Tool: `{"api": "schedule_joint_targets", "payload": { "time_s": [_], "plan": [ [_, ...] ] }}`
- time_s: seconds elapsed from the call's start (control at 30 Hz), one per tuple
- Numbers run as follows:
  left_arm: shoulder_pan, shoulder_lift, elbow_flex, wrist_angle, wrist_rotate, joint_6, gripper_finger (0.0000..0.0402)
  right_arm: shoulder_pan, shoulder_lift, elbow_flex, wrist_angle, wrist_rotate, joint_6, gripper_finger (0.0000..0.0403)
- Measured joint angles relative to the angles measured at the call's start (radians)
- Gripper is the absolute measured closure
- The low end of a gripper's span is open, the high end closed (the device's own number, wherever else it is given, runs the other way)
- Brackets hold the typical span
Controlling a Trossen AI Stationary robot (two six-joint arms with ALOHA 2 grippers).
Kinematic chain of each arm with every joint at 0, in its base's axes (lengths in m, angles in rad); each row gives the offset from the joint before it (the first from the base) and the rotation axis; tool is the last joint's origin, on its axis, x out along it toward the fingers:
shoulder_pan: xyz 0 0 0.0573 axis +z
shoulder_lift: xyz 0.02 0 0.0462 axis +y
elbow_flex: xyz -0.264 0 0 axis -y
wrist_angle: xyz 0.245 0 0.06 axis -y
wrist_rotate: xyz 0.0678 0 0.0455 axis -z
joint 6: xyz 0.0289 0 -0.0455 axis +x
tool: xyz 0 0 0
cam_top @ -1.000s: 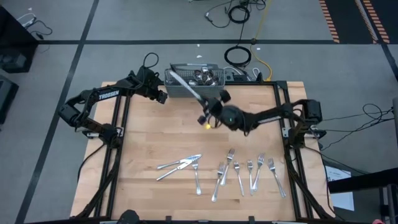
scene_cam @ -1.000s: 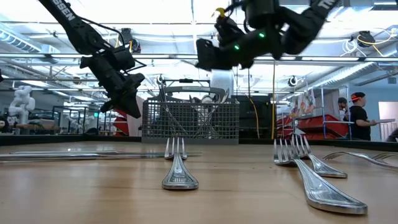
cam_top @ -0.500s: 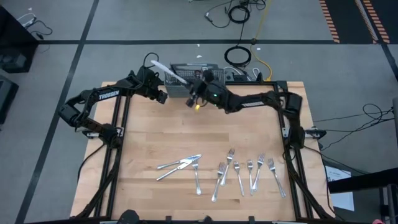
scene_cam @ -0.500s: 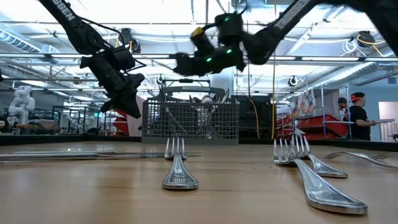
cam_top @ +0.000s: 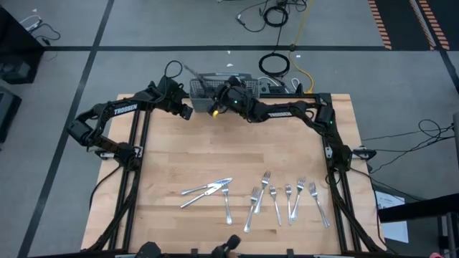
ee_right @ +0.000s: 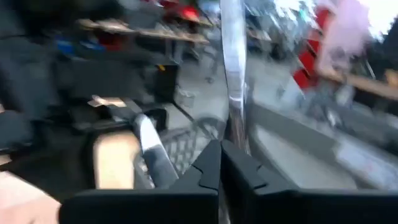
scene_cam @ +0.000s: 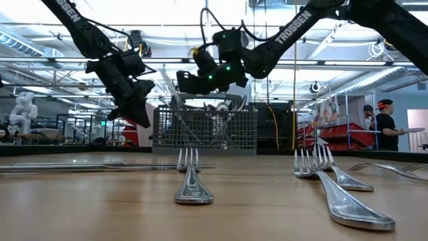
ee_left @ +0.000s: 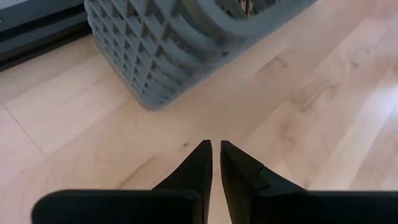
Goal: Sort silverware
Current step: Put the silver knife into the gray utensil holder
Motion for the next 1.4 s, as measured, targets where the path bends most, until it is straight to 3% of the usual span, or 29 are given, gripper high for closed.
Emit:
{"api": "schedule_joint_targets", "payload": {
  "time_s": [0.1,0.37,0.57,0.7,0.8,0.9,1.1,1.2,1.4],
  "plan": [
    [0.000,0.000,0.000,-0.021,0.000,0.006,0.0360,-0.008,-0.009,0.002,-0.106,0.028,0.106,0.0398],
    [0.000,0.000,0.000,-0.024,0.000,0.019,0.0360,0.000,-0.036,0.003,-0.181,-0.068,0.146,0.0400],
    [0.000,0.000,0.000,-0.068,0.001,0.033,0.0360,0.071,-0.240,0.006,-0.273,-0.102,0.029,0.0401],
    [0.000,0.000,0.000,-0.140,0.038,0.126,0.0360,0.151,-0.384,0.007,-0.567,-0.310,0.037,0.0402],
    [-0.001,0.000,0.000,-0.215,0.042,0.173,0.0360,0.244,-0.416,0.006,-0.794,-0.429,0.079,0.0402],
    [-0.001,0.000,0.000,-0.292,0.045,0.231,0.0360,0.356,-0.399,-0.018,-0.915,-0.452,0.075,0.0402],
    [-0.004,0.000,0.000,-0.352,0.108,0.262,0.0360,0.474,-0.267,-0.072,-0.792,-0.371,0.017,0.0389],
    [-0.017,0.000,0.000,-0.361,0.164,0.254,0.0360,0.475,-0.201,-0.071,-0.712,-0.423,0.055,0.0359],
    [-0.109,0.000,0.000,-0.462,0.316,0.195,0.0361,0.482,-0.083,-0.073,-0.747,-0.544,0.191,0.0312]
  ]
}}
